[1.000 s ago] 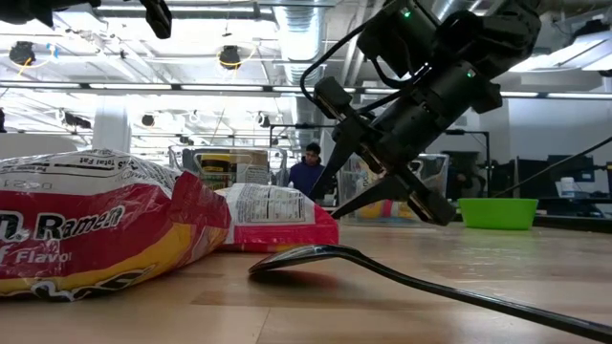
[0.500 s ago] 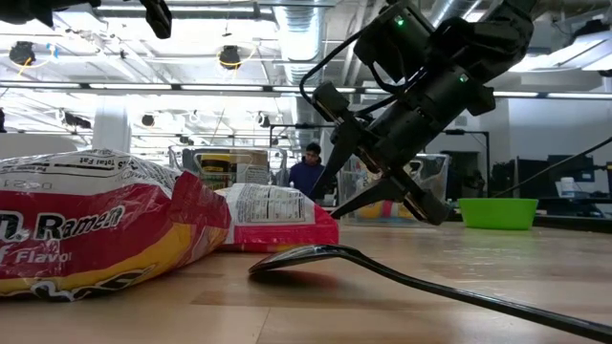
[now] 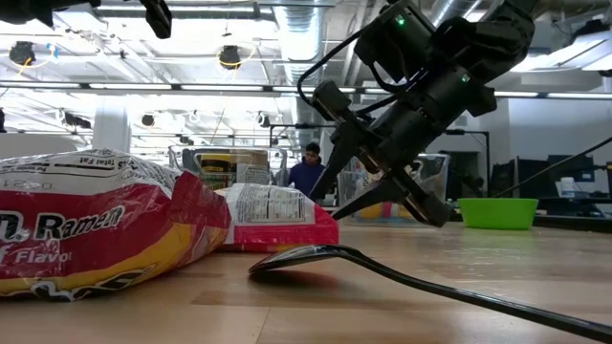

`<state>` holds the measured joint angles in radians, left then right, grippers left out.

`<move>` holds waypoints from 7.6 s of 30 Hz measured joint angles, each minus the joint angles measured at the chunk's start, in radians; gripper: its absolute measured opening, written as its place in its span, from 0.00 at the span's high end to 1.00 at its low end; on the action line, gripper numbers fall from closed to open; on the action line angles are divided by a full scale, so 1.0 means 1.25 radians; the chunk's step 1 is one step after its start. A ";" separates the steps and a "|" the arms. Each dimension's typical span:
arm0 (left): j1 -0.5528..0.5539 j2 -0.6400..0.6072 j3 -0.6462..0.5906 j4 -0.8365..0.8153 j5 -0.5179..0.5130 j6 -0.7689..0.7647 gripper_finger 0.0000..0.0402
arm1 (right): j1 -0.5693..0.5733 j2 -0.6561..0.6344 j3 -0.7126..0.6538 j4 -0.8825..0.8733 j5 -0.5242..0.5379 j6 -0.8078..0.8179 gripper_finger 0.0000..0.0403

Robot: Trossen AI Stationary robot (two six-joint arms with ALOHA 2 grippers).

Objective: Pick & Place Food Item
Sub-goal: Put the red noodle pack into the right transparent bin

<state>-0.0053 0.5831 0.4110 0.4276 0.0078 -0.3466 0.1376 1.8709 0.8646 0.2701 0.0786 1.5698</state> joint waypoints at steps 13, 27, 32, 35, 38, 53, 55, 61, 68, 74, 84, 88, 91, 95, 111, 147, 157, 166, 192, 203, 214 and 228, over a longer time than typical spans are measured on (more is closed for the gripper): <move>0.000 0.000 0.000 0.000 0.000 -0.001 0.99 | -0.008 0.000 0.000 -0.006 -0.002 -0.027 0.69; 0.000 0.000 0.000 0.000 -0.004 -0.001 0.99 | -0.017 0.001 0.000 -0.018 -0.025 -0.029 0.69; 0.000 0.000 0.000 0.000 -0.006 -0.001 0.99 | -0.018 0.001 0.000 -0.018 -0.025 -0.029 0.69; 0.000 0.000 0.000 0.000 -0.006 -0.001 0.99 | -0.023 0.001 0.000 -0.018 -0.025 -0.039 0.69; 0.000 0.000 0.000 0.000 -0.006 -0.001 0.99 | -0.025 0.001 0.000 -0.017 -0.027 -0.044 0.69; 0.000 0.000 0.000 0.000 -0.006 -0.001 0.99 | -0.027 0.001 0.000 -0.001 -0.043 -0.044 0.69; 0.000 0.000 0.000 0.000 -0.006 -0.001 0.99 | -0.028 0.001 0.000 0.000 -0.043 -0.043 0.69; 0.000 0.000 0.000 0.000 -0.006 -0.001 0.99 | -0.016 0.001 0.000 0.000 -0.043 -0.041 0.69; 0.000 0.000 0.000 0.000 -0.006 -0.001 0.99 | -0.014 0.001 0.000 -0.001 -0.040 -0.041 0.69; 0.000 0.000 0.000 0.000 -0.006 -0.001 0.99 | -0.028 0.001 0.000 0.000 -0.042 -0.043 0.69; 0.000 0.000 0.000 0.000 -0.006 -0.001 0.99 | -0.009 0.001 0.000 -0.002 -0.037 -0.041 0.69; 0.000 0.000 0.000 0.000 -0.006 -0.001 0.99 | -0.013 0.001 0.000 -0.002 -0.026 -0.042 0.69; 0.000 0.000 0.000 0.000 -0.006 -0.001 0.99 | -0.013 0.001 0.000 -0.002 -0.026 -0.047 0.69; 0.000 0.000 0.000 0.000 -0.006 -0.001 0.99 | -0.012 0.013 0.004 0.005 -0.027 -0.047 0.70; -0.001 0.000 0.000 0.021 -0.005 -0.035 0.99 | 0.010 0.114 0.133 -0.036 -0.049 -0.119 0.97; -0.001 0.000 0.000 0.020 -0.005 -0.038 0.99 | 0.009 -0.016 0.135 -0.128 0.020 -0.277 1.00; -0.001 0.000 0.000 0.020 -0.005 -0.038 0.99 | 0.009 -0.068 0.135 -0.219 0.049 -0.329 1.00; -0.001 0.000 0.000 0.020 -0.005 -0.038 0.99 | 0.011 -0.081 0.134 -0.224 0.060 -0.366 1.00; -0.001 0.000 0.000 0.020 -0.005 -0.038 0.99 | 0.016 -0.205 0.135 -0.278 0.112 -0.612 1.00; -0.001 0.000 0.000 0.018 -0.005 -0.038 0.99 | 0.015 -0.259 0.135 -0.299 0.103 -0.694 1.00; -0.001 0.000 0.000 0.018 -0.006 -0.038 0.99 | 0.009 -0.315 0.134 -0.335 0.104 -0.699 1.00; -0.001 0.000 0.000 0.018 -0.006 -0.038 0.99 | -0.078 -0.447 0.134 -0.279 0.112 -0.796 1.00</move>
<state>-0.0063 0.5829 0.4114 0.4503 0.0006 -0.3939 0.0401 1.3119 1.0325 -0.0782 0.2192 0.5746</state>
